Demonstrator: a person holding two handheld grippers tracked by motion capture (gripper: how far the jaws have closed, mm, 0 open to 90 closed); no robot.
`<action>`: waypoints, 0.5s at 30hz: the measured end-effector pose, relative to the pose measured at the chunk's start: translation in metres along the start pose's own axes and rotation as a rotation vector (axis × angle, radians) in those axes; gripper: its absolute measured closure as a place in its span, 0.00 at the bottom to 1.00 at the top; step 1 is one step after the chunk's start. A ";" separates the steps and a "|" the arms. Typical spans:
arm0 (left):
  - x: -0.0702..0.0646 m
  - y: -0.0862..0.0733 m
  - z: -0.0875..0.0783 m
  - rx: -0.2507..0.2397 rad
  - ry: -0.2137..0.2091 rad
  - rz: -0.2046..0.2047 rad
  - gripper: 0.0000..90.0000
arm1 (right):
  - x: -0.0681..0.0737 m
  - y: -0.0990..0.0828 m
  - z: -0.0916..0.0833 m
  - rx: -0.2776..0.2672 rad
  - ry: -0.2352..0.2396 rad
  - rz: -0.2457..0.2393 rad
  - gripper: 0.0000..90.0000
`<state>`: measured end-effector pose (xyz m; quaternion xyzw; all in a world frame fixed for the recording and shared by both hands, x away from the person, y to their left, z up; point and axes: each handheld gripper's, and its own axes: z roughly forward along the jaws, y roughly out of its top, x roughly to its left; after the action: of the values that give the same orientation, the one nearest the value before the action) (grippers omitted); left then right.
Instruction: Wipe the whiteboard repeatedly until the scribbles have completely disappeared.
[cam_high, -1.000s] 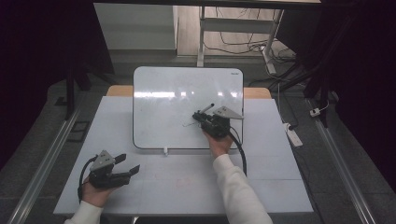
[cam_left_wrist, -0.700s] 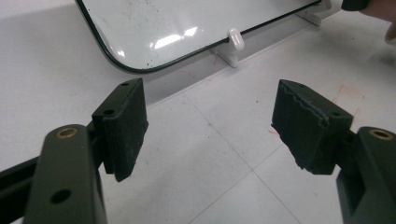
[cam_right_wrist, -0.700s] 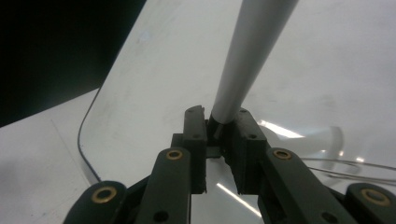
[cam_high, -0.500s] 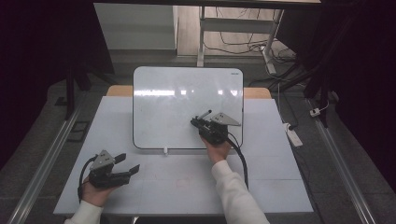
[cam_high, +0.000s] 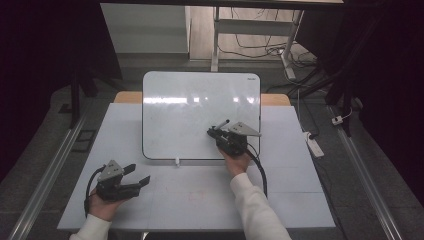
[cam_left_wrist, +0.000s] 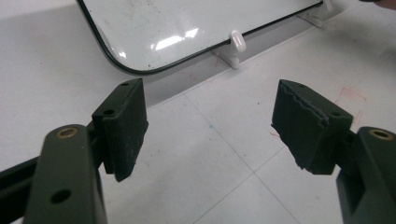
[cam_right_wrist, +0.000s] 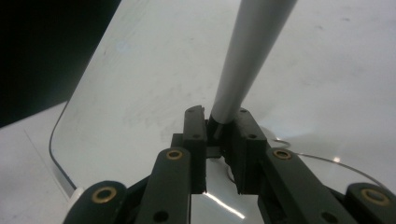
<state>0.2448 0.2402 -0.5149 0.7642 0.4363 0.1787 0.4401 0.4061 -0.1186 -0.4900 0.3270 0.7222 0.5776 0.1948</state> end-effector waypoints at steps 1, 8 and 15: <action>-0.001 0.000 0.000 0.001 0.000 0.003 0.30 | -0.003 0.003 0.001 0.001 0.006 0.004 0.86; 0.002 -0.001 -0.001 -0.004 -0.002 -0.004 0.30 | -0.015 0.014 -0.001 -0.017 -0.024 0.022 0.86; 0.000 -0.001 -0.003 -0.009 -0.001 0.002 0.30 | -0.035 0.011 -0.020 -0.055 -0.073 0.082 0.86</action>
<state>0.2423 0.2418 -0.5141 0.7627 0.4346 0.1805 0.4437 0.4201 -0.1558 -0.4773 0.3716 0.6844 0.5925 0.2061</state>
